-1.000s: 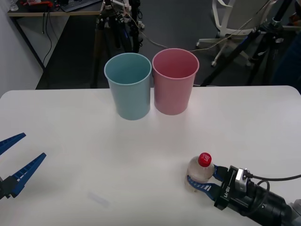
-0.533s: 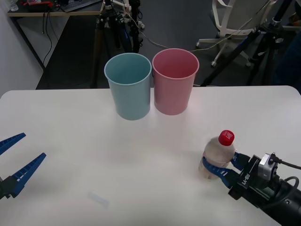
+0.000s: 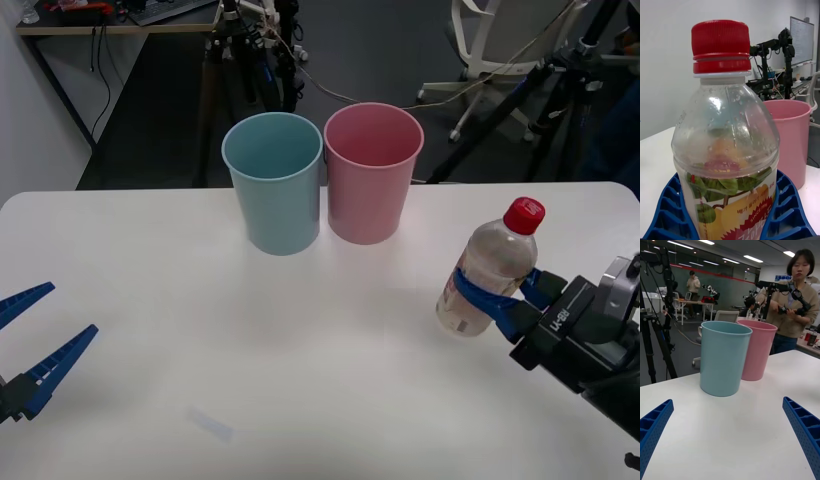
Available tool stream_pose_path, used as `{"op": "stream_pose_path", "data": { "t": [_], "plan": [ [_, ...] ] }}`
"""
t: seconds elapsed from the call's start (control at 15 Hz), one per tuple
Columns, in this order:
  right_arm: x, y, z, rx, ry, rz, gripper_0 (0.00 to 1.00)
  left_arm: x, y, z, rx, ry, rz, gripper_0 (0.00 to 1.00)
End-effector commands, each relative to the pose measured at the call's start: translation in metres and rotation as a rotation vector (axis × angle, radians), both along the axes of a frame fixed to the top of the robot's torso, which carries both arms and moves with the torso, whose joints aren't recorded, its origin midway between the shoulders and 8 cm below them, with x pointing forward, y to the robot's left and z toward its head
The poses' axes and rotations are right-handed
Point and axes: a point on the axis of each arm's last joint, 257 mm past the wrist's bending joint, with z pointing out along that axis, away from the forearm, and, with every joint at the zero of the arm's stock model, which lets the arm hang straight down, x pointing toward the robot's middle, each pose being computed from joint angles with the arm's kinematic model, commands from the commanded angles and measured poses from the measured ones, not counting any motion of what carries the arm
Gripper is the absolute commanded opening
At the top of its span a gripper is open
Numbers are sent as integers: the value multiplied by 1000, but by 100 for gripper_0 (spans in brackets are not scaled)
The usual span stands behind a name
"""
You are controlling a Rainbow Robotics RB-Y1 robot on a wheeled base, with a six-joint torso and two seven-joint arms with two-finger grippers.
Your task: Grasp the object on the table and drop it into the matching bin: aluminum can to the light blue bin, PET bottle to the pink bin.
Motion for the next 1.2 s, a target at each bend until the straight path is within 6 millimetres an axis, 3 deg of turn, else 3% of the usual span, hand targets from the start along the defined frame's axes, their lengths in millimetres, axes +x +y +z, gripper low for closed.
{"op": "stream_pose_path", "data": {
  "t": [0.07, 0.27, 0.47, 0.67, 0.87, 1.2],
  "plan": [
    [-3, -20, 23, -26, -24, -17, 0, 0, 0, 0, 0, 0, 0, 100],
    [-6, -40, 47, -48, -37, -28, 0, 0, 0, 0, 0, 0, 0, 100],
    [-2, -45, 74, -60, -57, -35, 0, 0, 0, 0, 0, 0, 0, 100],
    [7, -31, 105, -54, -18, -30, 0, 0, 0, 0, 0, 0, 0, 100],
    [29, -15, 137, -45, -42, -21, 0, 0, 0, 0, 0, 0, 0, 100],
    [84, 13, 158, -35, -31, 18, 0, 0, 0, 0, 0, 0, 0, 100]
  ]
}}
